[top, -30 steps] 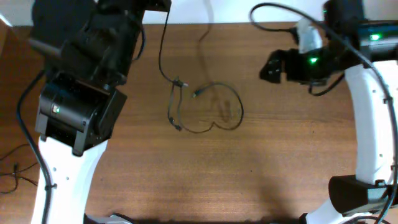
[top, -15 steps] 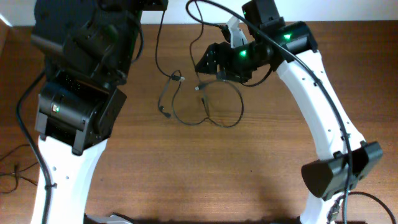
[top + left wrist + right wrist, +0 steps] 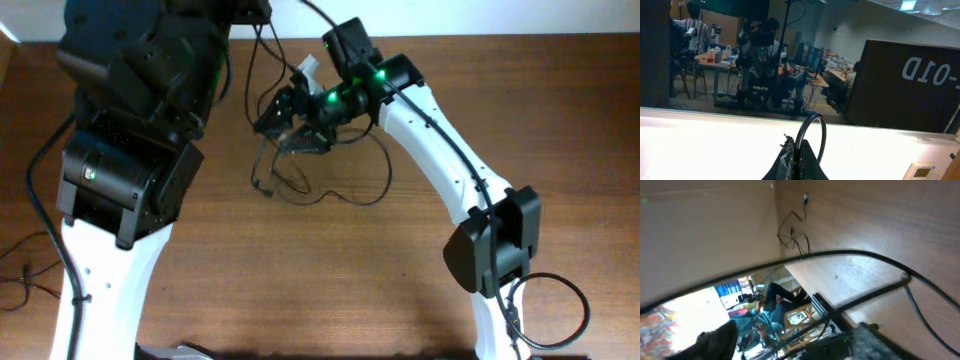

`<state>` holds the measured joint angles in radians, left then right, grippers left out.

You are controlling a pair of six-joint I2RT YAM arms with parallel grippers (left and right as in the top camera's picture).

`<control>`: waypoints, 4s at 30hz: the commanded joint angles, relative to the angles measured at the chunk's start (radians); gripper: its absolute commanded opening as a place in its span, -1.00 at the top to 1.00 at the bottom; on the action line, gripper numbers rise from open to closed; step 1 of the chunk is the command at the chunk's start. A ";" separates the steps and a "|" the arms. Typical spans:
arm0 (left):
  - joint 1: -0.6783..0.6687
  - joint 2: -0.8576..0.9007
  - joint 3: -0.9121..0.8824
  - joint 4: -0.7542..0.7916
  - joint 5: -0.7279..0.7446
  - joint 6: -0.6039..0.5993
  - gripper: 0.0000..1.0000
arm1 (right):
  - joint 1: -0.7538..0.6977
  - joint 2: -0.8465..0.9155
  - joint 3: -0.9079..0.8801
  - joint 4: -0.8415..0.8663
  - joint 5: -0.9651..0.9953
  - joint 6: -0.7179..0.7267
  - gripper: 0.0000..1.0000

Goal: Untangle cables

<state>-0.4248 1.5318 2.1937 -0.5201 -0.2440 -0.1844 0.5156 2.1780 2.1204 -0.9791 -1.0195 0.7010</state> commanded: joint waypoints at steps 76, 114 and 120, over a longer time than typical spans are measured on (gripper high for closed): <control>1.104 0.891 0.793 -0.851 0.319 0.039 1.00 | -0.293 0.008 -0.068 -0.380 0.457 -0.489 -0.17; 0.194 0.559 0.420 -1.153 0.378 0.552 -0.99 | -0.686 -0.507 0.026 -0.686 0.696 -0.593 -0.48; 0.110 0.566 -0.202 -0.907 0.491 0.897 -0.70 | -0.686 -0.441 0.025 -0.686 0.696 -0.593 -0.49</control>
<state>-0.2840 2.1056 2.1666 -1.4902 0.2001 0.5667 -0.1680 1.7103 2.1502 -1.6661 -0.3363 0.1226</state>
